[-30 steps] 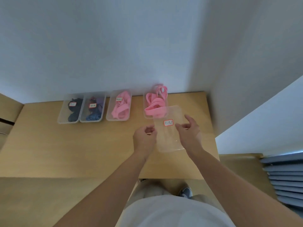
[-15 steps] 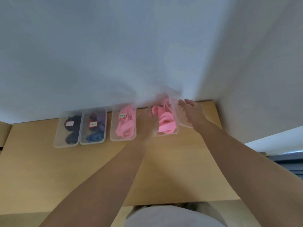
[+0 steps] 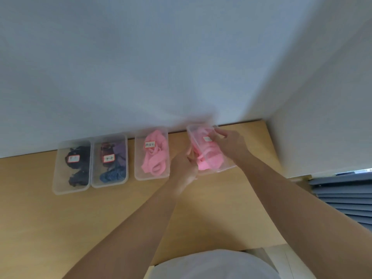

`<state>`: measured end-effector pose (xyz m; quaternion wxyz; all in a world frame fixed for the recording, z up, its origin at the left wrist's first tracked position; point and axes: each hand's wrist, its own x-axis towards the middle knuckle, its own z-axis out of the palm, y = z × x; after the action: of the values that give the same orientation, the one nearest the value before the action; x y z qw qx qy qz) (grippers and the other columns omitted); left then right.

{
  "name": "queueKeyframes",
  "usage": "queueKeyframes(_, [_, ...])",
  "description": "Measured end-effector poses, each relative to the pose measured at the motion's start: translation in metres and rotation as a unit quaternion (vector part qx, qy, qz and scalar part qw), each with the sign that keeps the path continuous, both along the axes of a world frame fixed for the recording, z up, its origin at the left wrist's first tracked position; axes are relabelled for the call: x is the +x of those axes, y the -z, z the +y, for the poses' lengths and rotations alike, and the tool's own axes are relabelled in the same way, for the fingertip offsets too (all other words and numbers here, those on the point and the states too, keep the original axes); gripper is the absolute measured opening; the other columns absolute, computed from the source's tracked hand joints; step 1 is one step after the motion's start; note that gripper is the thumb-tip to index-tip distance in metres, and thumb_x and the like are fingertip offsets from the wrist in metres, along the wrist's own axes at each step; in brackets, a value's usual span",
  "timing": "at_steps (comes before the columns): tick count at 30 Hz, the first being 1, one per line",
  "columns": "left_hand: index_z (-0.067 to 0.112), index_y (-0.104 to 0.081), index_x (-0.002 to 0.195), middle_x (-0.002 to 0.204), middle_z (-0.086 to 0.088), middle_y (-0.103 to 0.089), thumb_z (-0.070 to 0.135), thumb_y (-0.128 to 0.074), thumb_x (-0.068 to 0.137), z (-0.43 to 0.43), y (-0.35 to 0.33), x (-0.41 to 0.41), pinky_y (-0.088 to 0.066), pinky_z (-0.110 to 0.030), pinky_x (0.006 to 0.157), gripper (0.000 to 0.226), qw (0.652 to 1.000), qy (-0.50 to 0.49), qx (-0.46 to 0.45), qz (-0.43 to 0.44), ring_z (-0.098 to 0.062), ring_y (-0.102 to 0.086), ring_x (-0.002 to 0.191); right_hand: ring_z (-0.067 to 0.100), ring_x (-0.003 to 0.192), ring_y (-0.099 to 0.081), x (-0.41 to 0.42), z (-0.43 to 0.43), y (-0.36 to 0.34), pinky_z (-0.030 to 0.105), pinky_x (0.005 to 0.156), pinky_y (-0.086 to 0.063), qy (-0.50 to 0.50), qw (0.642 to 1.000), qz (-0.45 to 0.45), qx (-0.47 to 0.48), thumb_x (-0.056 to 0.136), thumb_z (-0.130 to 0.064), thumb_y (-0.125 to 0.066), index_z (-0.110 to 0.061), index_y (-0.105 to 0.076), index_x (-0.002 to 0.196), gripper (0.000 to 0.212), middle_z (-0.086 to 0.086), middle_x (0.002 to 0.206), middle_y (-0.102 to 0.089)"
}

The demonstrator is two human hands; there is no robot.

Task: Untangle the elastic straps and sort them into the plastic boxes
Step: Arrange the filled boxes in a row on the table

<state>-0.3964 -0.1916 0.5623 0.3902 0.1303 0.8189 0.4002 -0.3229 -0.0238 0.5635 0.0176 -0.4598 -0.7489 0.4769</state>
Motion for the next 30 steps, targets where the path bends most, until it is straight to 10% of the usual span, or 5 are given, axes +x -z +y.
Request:
queueKeyframes(9, [0.045, -0.049, 0.147, 0.071, 0.002, -0.056, 0.006, -0.059, 0.091, -0.034, -0.003, 0.020, -0.065, -0.039, 0.061, 0.069, 0.998, -0.003, 0.003, -0.055, -0.014, -0.061, 0.059, 0.009, 0.075, -0.059, 0.017, -0.043, 0.004, 0.011, 0.057, -0.038, 0.065, 0.996, 0.000, 0.056, 0.091, -0.053, -0.065, -0.031, -0.062, 0.136, 0.050, -0.007, 0.093, -0.059])
queueKeyframes(14, [0.035, -0.072, 0.098, 0.067, -0.001, -0.056, 0.022, -0.050, 0.092, -0.044, -0.013, 0.026, -0.055, -0.043, 0.061, 0.026, 0.999, -0.019, 0.036, -0.027, -0.021, -0.056, 0.062, 0.028, 0.095, -0.065, 0.026, -0.060, 0.010, 0.039, 0.084, -0.055, 0.074, 0.994, -0.045, 0.072, 0.090, -0.059, -0.064, -0.032, -0.058, 0.140, 0.056, 0.010, 0.110, -0.060])
queueKeyframes(17, [0.017, -0.051, 0.063, 0.057, 0.005, -0.051, 0.024, -0.044, 0.098, -0.042, -0.015, 0.028, -0.038, -0.036, 0.056, 0.036, 0.995, -0.083, 0.029, 0.054, -0.023, -0.050, 0.061, 0.030, 0.099, -0.064, 0.029, -0.071, 0.010, 0.043, 0.087, -0.055, 0.096, 0.991, -0.044, 0.086, 0.093, -0.057, -0.062, -0.029, -0.057, 0.141, 0.056, 0.010, 0.112, -0.057])
queueKeyframes(30, [0.010, -0.062, 0.088, 0.062, -0.012, -0.054, 0.014, -0.053, 0.101, -0.011, -0.042, 0.006, -0.029, -0.027, 0.051, 0.017, 0.983, 0.030, 0.076, 0.165, -0.014, -0.040, 0.053, 0.006, 0.072, -0.053, 0.038, -0.070, 0.007, 0.028, 0.075, -0.042, 0.205, 0.974, 0.054, 0.081, 0.096, -0.047, -0.060, -0.032, -0.053, 0.145, 0.051, -0.006, 0.083, -0.050])
